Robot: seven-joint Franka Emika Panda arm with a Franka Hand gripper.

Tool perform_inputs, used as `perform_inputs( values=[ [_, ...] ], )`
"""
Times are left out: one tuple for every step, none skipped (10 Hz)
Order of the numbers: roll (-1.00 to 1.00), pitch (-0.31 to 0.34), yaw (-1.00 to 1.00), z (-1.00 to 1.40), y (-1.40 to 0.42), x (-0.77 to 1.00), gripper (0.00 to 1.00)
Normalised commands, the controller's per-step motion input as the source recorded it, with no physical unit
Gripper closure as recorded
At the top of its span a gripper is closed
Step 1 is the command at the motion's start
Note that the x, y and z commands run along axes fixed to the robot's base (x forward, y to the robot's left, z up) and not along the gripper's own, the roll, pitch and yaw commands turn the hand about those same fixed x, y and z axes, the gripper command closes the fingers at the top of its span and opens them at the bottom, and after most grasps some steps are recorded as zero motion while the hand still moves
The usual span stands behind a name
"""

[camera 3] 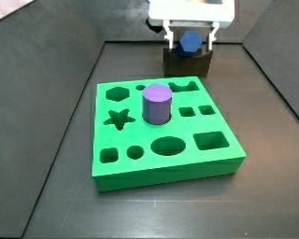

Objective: Pick up the hexagon object. Move up. Place the hexagon object on the fixture. Regrasp the hexagon object. Move to above the board. Insert the hexagon object.
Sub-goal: Regrasp the hexagon object.

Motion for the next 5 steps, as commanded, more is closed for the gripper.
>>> perform_inputs(
  values=[
    [0.02, 0.079, 0.05, 1.0, 0.0, 0.0, 0.0],
    [0.03, 0.09, 0.03, 1.0, 0.01, -0.02, 0.0],
    [0.05, 0.102, 0.01, 1.0, 0.0, -0.03, 0.0],
    [0.05, 0.107, -0.01, 1.0, 0.01, -0.03, 0.0],
    [0.05, 0.102, -0.04, 0.85, 0.01, -0.03, 0.0]
  ],
)
